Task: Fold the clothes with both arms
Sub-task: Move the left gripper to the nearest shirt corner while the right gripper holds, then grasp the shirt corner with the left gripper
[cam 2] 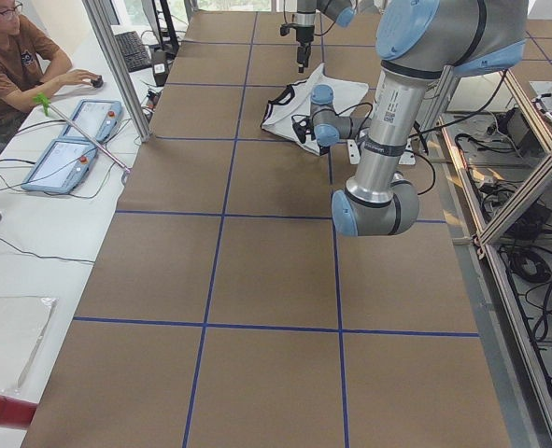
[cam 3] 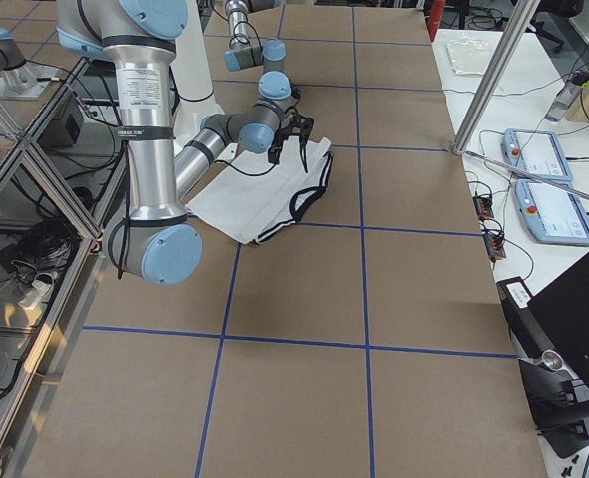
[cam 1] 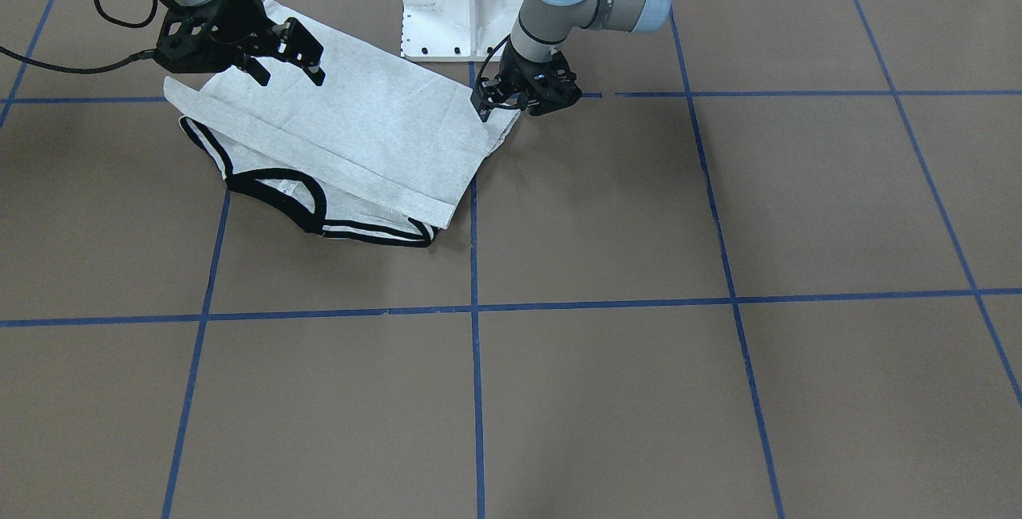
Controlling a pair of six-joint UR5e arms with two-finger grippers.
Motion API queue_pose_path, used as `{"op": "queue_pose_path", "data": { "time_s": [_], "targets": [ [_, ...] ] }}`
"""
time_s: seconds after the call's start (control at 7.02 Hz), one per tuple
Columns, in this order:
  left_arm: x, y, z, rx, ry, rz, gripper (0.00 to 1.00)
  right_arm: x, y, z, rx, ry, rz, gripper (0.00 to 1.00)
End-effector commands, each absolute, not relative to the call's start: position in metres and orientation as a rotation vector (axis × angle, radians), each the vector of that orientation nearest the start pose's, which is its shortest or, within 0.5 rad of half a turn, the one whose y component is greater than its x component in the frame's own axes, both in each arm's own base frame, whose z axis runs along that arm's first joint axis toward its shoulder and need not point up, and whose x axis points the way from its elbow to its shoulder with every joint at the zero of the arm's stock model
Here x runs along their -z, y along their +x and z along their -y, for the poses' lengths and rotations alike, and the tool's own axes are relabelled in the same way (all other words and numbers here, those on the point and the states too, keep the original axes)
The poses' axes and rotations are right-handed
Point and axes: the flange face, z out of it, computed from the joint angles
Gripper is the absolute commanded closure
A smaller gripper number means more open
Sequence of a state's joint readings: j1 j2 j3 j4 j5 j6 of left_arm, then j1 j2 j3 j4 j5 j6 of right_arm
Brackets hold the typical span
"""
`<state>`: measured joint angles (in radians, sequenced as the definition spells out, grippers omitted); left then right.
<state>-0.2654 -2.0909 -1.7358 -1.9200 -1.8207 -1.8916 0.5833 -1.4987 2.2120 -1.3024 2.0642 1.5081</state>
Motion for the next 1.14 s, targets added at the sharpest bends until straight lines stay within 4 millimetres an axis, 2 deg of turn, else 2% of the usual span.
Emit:
{"op": "queue_pose_path", "data": {
  "time_s": [0.0,0.28,0.43,0.71,0.85,1.0],
  "targets": [
    [-0.2482,0.5977,0.2755,0.406,-0.254,-1.027,0.26,-0.2963,-0.3327,0.3225,-0.231,-0.127,1.053,0.0],
    [-0.2495,0.597,0.2753,0.402,-0.252,-1.026,0.5,-0.2965,-0.3323,0.323,-0.233,-0.127,1.052,0.0],
    [-0.2467,0.5944,0.2748,0.398,-0.249,-1.033,0.58,-0.298,-0.3325,0.3232,-0.235,-0.129,1.048,0.0],
    [-0.2456,0.5916,0.2753,0.399,-0.244,-1.037,0.59,-0.2982,-0.3326,0.3232,-0.235,-0.129,1.047,0.0],
    [-0.2458,0.5917,0.2754,0.4,-0.244,-1.035,0.68,-0.2984,-0.3326,0.3232,-0.236,-0.13,1.045,0.0],
    [-0.2462,0.5914,0.2763,0.411,-0.249,-1.031,0.91,-0.2998,-0.3333,0.3239,-0.239,-0.131,1.042,0.0]
  ]
}}
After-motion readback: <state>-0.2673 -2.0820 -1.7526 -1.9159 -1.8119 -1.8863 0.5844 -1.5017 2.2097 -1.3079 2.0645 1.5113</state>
